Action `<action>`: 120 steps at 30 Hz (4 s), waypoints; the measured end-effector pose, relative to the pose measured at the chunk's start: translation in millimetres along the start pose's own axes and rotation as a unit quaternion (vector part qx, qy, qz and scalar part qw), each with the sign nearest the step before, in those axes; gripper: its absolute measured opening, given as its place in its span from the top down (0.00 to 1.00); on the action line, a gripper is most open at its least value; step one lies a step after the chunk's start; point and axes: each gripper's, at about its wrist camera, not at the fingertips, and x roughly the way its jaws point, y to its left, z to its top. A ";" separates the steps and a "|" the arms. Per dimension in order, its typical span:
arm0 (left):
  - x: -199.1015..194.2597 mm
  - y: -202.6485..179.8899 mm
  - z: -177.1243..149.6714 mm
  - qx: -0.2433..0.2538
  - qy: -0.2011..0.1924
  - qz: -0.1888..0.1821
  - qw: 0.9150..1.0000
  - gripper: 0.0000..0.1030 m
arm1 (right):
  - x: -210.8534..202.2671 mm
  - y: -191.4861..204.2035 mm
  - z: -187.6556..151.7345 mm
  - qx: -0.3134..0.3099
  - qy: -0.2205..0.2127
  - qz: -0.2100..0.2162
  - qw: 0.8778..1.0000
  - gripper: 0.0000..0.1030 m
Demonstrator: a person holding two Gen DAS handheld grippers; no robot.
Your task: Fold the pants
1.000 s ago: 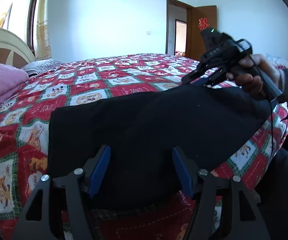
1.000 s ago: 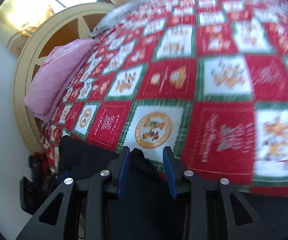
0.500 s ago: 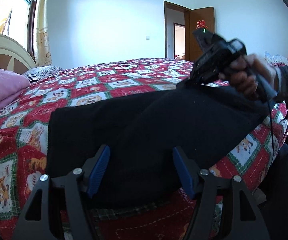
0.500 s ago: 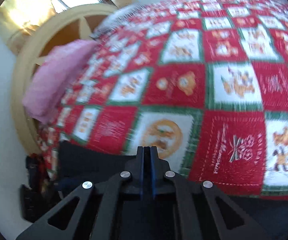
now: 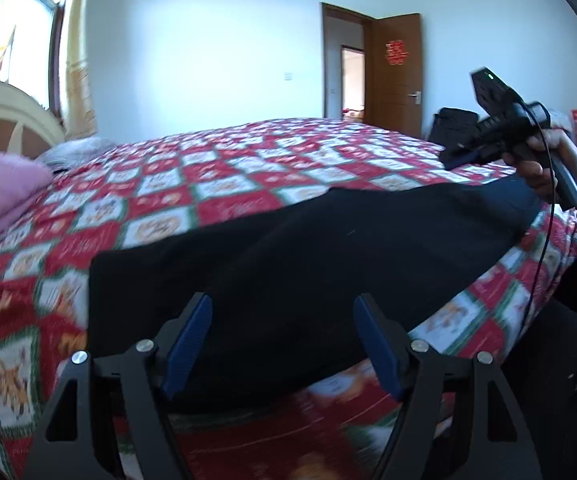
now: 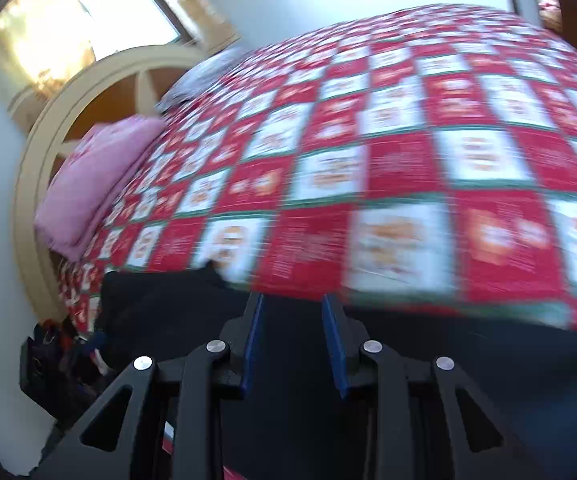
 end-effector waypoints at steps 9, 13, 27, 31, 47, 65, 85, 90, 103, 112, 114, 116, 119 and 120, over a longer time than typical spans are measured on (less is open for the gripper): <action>24.6 -83.1 48.0 0.059 0.003 -0.090 0.994 0.26 | -150.8 -132.2 -54.2 0.093 -0.087 -0.147 0.981 0.69; 37.7 -130.3 58.3 0.097 0.013 -0.135 0.986 0.26 | -198.5 -177.7 -77.6 0.147 -0.123 -0.171 0.967 0.69; 97.6 -251.8 65.1 0.185 0.070 -0.196 0.960 0.26 | -265.3 -241.5 -118.2 0.205 -0.203 -0.250 0.924 0.69; 105.4 -263.4 65.9 0.194 0.076 -0.199 0.957 0.26 | -271.0 -262.8 -122.3 0.230 -0.206 -0.252 0.917 0.69; 113.3 -285.7 55.8 0.218 0.091 -0.195 0.952 0.47 | -254.7 -287.2 -120.7 0.248 -0.199 -0.222 0.922 0.69; 119.5 -286.6 62.3 0.208 0.089 -0.202 0.953 0.67 | -247.6 -279.5 -121.2 0.221 -0.203 -0.252 0.920 0.63; 112.2 -279.7 54.1 0.168 0.089 -0.262 0.946 0.94 | -258.9 -284.1 -136.3 0.223 -0.214 -0.245 0.919 0.90; 110.5 -282.0 53.1 0.176 0.085 -0.263 0.945 0.94 | -260.4 -276.8 -141.8 0.197 -0.213 -0.260 0.921 0.89; 113.0 -280.7 51.8 0.171 0.081 -0.268 0.944 0.94 | -275.5 -268.4 -142.1 0.202 -0.226 -0.251 0.919 0.85; 109.0 -283.0 51.7 0.187 0.083 -0.273 0.940 0.94 | -267.9 -263.8 -138.2 0.179 -0.198 -0.287 0.920 0.95; 109.2 -283.9 50.1 0.189 0.079 -0.268 0.941 0.94 | -263.4 -270.2 -140.1 0.187 -0.192 -0.287 0.920 0.95; 106.7 -281.7 51.9 0.182 0.076 -0.267 0.943 0.94 | -264.6 -270.4 -141.3 0.189 -0.198 -0.280 0.920 0.94; 94.8 -272.9 57.6 0.170 0.062 -0.263 0.948 0.93 | -274.3 -264.3 -139.4 0.195 -0.207 -0.314 0.906 0.54; 88.0 -267.0 60.8 0.163 0.055 -0.259 0.950 0.88 | -278.2 -260.6 -139.1 0.194 -0.216 -0.320 0.902 0.46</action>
